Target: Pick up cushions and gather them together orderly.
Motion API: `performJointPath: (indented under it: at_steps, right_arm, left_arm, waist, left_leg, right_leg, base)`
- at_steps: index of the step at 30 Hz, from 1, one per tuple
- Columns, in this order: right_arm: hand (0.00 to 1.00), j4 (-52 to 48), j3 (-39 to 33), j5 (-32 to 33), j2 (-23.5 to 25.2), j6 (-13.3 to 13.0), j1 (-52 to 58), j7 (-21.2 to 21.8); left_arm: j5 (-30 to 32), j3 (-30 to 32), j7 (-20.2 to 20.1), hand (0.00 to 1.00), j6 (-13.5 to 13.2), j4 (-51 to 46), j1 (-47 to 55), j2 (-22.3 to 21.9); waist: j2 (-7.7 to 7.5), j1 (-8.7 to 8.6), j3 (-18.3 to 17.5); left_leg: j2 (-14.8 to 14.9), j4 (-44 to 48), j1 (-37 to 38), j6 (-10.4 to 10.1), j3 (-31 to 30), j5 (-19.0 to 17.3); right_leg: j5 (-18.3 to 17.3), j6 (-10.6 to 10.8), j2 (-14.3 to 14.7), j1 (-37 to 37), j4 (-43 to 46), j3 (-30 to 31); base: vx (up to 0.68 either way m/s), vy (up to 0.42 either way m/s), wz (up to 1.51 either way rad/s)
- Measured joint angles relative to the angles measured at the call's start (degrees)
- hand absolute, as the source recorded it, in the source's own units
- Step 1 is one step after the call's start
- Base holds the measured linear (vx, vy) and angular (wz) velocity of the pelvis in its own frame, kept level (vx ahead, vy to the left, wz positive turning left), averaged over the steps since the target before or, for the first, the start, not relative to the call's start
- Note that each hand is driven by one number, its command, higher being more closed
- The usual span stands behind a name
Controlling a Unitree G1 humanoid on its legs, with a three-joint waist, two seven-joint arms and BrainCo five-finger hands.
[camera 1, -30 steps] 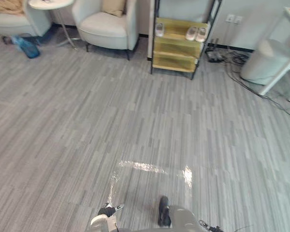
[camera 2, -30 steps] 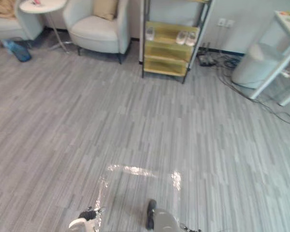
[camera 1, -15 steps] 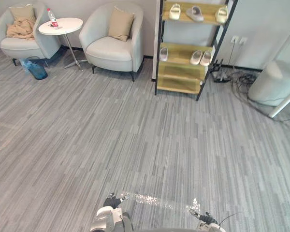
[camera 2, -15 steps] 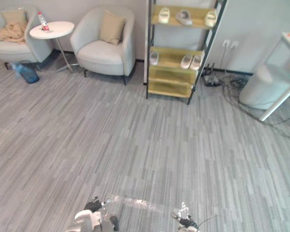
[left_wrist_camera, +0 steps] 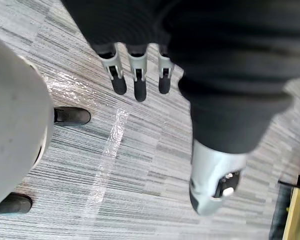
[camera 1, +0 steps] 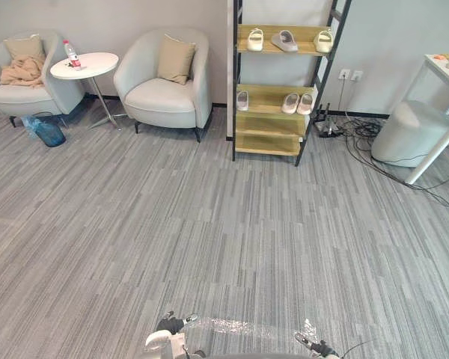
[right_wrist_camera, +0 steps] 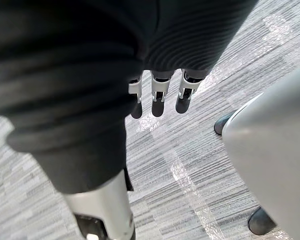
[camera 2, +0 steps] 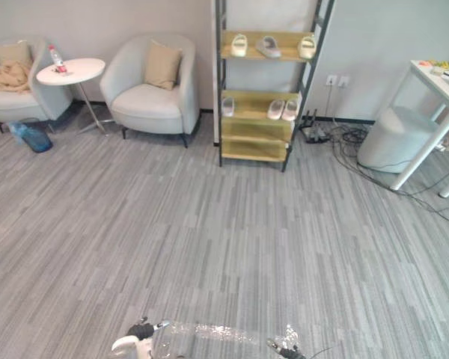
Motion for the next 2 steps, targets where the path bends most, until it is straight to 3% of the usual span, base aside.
performJointPath:
  at_steps: [2]
  right_arm:
    - [0.00,0.7,-0.3,-0.1,0.0,0.1,-0.9,0.0]
  left_arm:
    - [0.0,0.5,0.0,0.00,0.0,0.0,0.0,0.7]
  waist:
    - [-0.32,0.10,1.0]
  left_leg:
    - [-0.1,-0.2,-0.1,-0.1,2.6,0.0]
  right_leg:
    - [0.0,0.1,-0.3,-0.5,-2.2,2.1]
  base:
    - [-0.17,-0.009,-0.61]
